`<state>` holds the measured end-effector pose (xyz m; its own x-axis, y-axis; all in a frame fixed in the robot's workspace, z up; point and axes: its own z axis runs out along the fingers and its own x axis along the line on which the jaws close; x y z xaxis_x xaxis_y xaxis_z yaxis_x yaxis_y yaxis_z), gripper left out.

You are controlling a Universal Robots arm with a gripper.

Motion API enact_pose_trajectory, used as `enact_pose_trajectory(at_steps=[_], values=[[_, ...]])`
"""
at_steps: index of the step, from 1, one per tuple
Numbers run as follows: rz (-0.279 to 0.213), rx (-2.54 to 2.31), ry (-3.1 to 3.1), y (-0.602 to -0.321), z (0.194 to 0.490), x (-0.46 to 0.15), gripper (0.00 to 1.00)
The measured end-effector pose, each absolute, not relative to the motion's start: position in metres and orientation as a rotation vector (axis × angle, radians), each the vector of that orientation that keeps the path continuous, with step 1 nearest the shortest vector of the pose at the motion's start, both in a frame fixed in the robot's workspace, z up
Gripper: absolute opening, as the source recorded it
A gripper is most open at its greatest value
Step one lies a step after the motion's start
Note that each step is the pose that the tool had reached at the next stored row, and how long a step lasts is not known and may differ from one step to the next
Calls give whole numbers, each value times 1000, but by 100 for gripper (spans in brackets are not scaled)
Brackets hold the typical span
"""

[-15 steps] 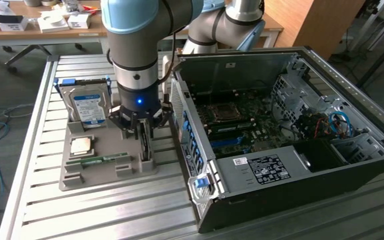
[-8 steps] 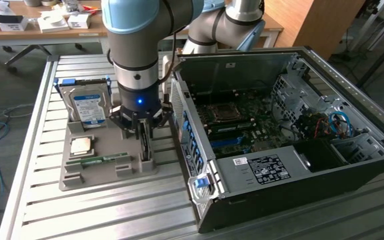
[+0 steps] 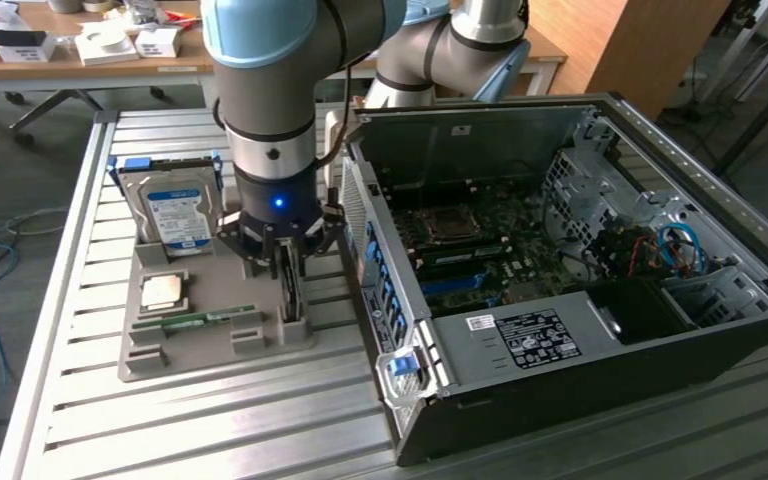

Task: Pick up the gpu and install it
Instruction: 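Pick up the gpu and move the gpu toward the slot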

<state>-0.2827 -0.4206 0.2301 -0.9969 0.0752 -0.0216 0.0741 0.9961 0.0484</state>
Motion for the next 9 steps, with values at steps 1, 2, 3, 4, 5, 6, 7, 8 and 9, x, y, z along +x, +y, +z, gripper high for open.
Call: enact_pose_trajectory(at_steps=[1,2,3,4,5,6,7,8,9], values=[[74,116,3115,-421,230,-283,39],[74,117,3115,-421,230,-283,39],[74,117,3115,-421,230,-283,39],[74,117,3115,-421,230,-282,39],[74,117,3115,-421,230,-282,39],[74,117,3115,-421,230,-282,39],[74,117,3115,-421,230,-282,39],[74,117,3115,-421,230,-282,39],[74,117,3115,-421,230,-282,39]])
